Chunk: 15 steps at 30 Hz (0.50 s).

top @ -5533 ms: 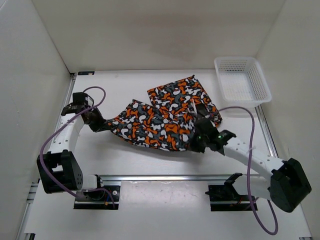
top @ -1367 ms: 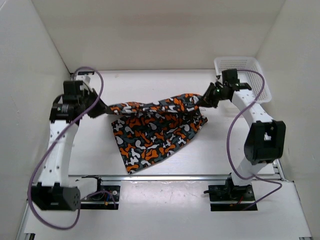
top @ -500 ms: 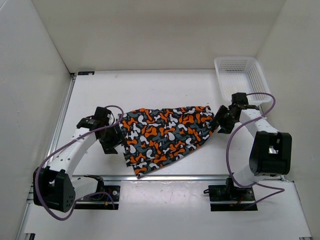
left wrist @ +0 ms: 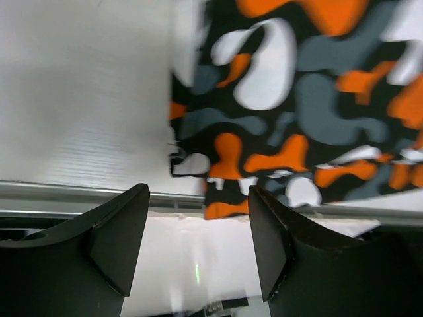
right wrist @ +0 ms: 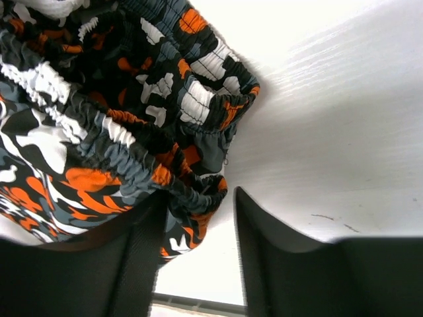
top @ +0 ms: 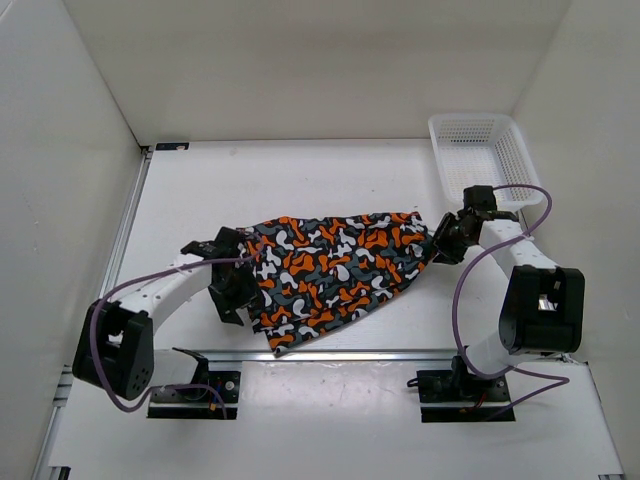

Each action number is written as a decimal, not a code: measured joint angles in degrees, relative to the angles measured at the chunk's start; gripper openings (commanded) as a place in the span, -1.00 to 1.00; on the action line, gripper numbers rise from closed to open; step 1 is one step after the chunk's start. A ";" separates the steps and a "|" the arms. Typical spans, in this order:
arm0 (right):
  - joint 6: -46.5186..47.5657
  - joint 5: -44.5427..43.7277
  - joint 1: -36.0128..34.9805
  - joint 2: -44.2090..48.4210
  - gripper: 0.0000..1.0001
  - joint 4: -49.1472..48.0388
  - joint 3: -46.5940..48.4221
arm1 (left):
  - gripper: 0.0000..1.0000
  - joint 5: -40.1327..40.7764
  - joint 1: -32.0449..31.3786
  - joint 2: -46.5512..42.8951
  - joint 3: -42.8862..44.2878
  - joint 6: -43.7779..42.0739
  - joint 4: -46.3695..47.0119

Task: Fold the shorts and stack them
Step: Fold the shorts

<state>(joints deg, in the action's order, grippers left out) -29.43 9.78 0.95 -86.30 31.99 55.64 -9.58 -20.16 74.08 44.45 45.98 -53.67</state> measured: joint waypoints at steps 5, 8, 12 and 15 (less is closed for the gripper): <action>0.09 0.96 0.00 -0.09 -0.68 -0.76 -0.04 | 0.21 0.17 -2.08 3.37 -4.20 3.65 2.12; -0.02 1.25 0.00 -0.11 -0.89 -0.94 -0.07 | -0.52 0.35 -3.04 5.84 -4.76 5.57 3.82; -0.44 1.53 0.00 -0.33 -0.99 -1.18 -0.07 | -0.79 0.17 -4.20 10.23 -3.98 6.40 5.55; -0.96 2.23 0.00 -1.16 -0.99 -2.45 -0.42 | -0.79 0.26 -4.28 13.75 -1.18 6.05 3.76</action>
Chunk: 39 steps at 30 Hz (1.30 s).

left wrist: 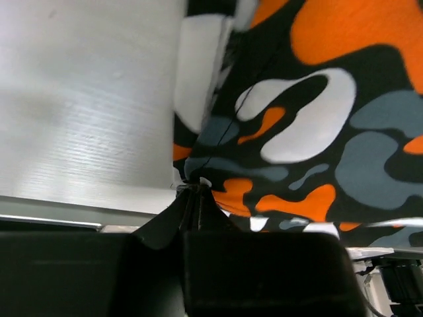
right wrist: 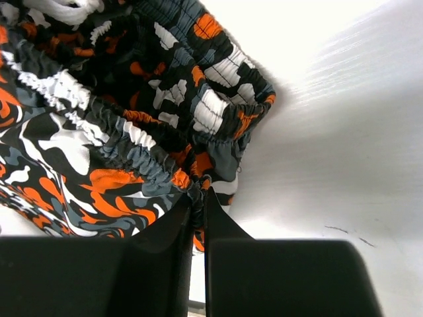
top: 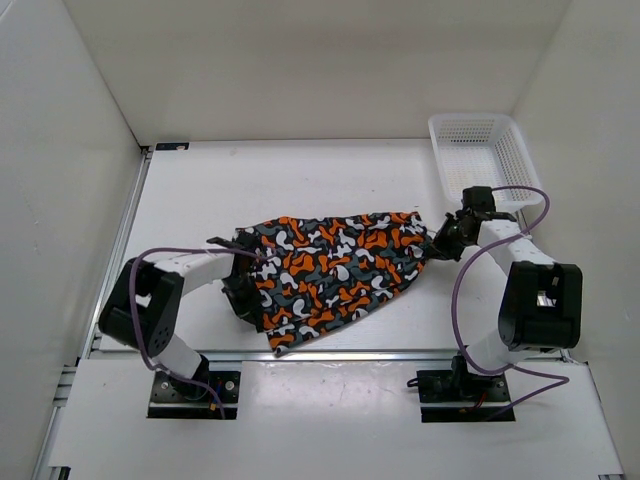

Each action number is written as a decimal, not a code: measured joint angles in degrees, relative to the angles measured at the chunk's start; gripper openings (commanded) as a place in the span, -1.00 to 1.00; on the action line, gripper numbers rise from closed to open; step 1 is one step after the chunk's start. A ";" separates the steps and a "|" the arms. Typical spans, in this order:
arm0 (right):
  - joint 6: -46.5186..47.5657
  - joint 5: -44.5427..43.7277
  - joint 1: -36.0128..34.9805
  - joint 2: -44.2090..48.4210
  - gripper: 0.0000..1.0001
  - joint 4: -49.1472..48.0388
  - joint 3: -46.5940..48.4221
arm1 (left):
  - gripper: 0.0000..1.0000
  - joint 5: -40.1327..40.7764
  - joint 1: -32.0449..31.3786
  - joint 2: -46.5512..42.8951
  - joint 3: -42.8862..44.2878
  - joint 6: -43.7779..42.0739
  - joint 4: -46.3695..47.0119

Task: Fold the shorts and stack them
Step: Fold the shorts

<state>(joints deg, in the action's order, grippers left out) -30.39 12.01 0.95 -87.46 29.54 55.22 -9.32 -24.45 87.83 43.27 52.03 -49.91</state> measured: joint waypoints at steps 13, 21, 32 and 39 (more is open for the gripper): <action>-9.81 0.07 -10.27 -0.37 -0.99 -3.15 -2.86 | -0.79 7.82 10.91 8.52 19.78 -6.71 -2.12; -13.11 -1.42 -12.22 -0.90 -0.99 -2.78 3.23 | -0.79 14.73 19.91 10.21 41.62 -14.01 -7.61; -12.70 -2.64 -12.13 -1.07 -0.99 -1.07 8.41 | -0.79 12.92 21.35 9.64 41.83 -18.64 -11.58; -11.34 -2.99 -10.40 -0.85 -0.99 0.55 12.94 | -0.79 10.47 20.96 2.54 41.40 -19.06 -13.03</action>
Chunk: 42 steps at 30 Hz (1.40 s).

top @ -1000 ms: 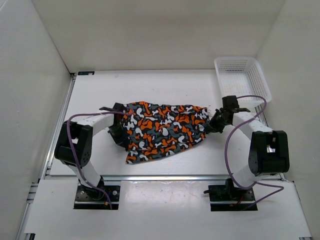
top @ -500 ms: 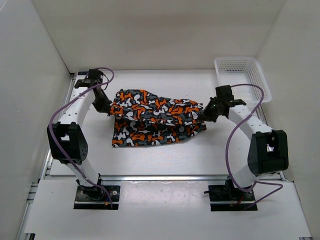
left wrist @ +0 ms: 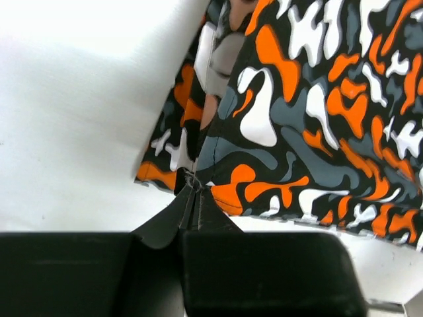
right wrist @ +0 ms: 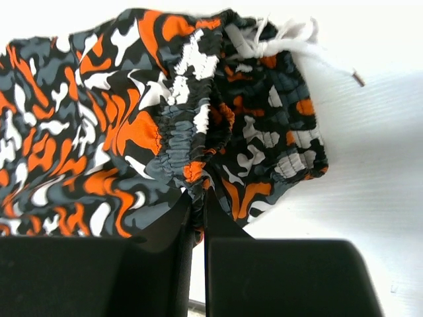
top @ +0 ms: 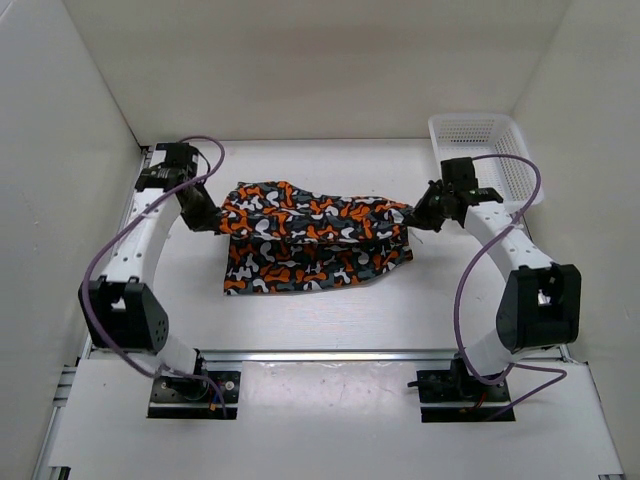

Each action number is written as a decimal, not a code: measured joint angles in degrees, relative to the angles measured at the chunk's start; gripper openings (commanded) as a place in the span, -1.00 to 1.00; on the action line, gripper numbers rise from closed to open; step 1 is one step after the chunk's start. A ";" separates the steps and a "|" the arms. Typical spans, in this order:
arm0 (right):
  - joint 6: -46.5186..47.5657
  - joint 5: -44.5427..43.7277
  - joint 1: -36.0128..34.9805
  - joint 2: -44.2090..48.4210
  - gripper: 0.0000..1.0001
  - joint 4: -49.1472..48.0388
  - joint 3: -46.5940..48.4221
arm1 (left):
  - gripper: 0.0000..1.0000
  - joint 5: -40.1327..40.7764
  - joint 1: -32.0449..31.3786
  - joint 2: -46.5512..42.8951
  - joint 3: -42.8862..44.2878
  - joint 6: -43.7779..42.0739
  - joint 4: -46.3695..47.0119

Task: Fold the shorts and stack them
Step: Fold the shorts

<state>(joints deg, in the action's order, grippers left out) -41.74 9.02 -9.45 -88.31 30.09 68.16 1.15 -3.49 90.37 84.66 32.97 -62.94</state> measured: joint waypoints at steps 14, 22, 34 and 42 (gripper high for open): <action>5.44 -1.03 0.79 -2.80 0.13 0.04 -10.23 | -0.19 -3.02 -4.22 -5.40 -29.44 3.45 4.39; 8.17 -1.68 0.81 -1.25 0.57 0.42 -10.43 | 0.30 -3.21 -4.20 -2.49 -21.11 3.50 4.13; 9.53 -1.97 0.81 -12.74 0.13 -2.03 -5.75 | 0.22 -2.69 -4.09 8.07 -9.16 2.62 5.53; 8.63 -2.80 0.31 -14.16 -0.99 -3.76 -5.77 | 0.17 -3.61 -3.58 15.37 -9.16 2.40 7.67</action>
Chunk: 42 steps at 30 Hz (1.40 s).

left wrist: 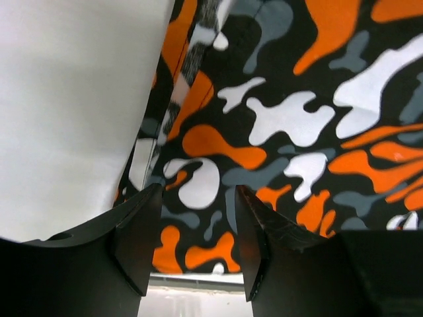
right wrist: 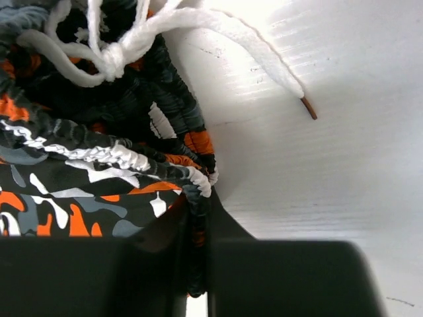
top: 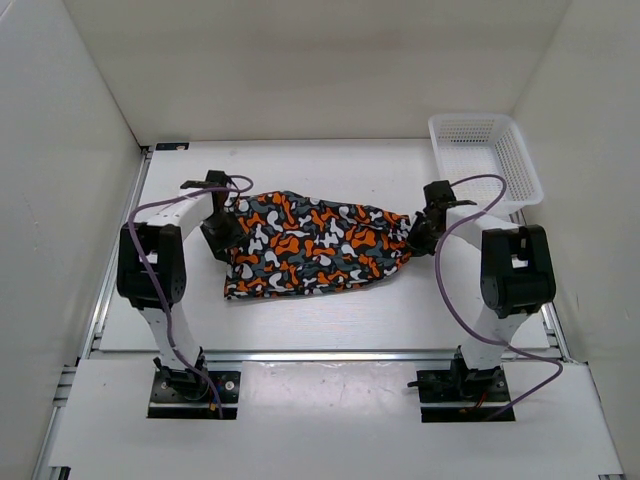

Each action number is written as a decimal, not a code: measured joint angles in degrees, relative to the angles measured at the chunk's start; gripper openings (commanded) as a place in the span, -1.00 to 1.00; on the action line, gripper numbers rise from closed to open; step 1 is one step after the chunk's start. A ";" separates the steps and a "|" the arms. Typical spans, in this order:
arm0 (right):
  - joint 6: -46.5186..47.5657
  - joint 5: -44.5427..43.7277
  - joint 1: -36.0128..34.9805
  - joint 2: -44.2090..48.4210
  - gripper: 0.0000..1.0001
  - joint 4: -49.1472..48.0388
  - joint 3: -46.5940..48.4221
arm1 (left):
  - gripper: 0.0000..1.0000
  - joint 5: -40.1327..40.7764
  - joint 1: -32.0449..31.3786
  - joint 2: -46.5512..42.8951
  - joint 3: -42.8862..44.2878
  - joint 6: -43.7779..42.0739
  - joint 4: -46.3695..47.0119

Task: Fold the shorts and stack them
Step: Fold the shorts

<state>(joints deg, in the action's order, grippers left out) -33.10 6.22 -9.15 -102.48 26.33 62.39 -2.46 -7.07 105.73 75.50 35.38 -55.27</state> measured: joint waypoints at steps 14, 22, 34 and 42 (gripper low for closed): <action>0.94 -10.80 -0.52 17.27 -0.99 6.01 -4.55 | 0.07 -3.37 -6.60 -1.68 -10.78 3.65 6.62; 5.62 -17.29 -0.79 23.43 -0.99 14.21 -1.42 | 0.12 -5.51 -15.13 -9.84 -14.67 7.17 6.14; 6.99 -23.89 -10.19 24.04 -0.99 20.52 11.13 | -0.79 -0.96 -5.55 -1.97 -6.99 5.05 5.44; 4.83 -30.40 -23.32 18.95 -0.99 24.20 20.46 | -0.79 -2.08 -6.01 2.71 -4.20 3.87 5.77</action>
<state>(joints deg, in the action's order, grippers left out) -28.27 -24.18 -32.47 -83.53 50.52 82.85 -4.54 -13.08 108.44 71.31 39.24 -49.50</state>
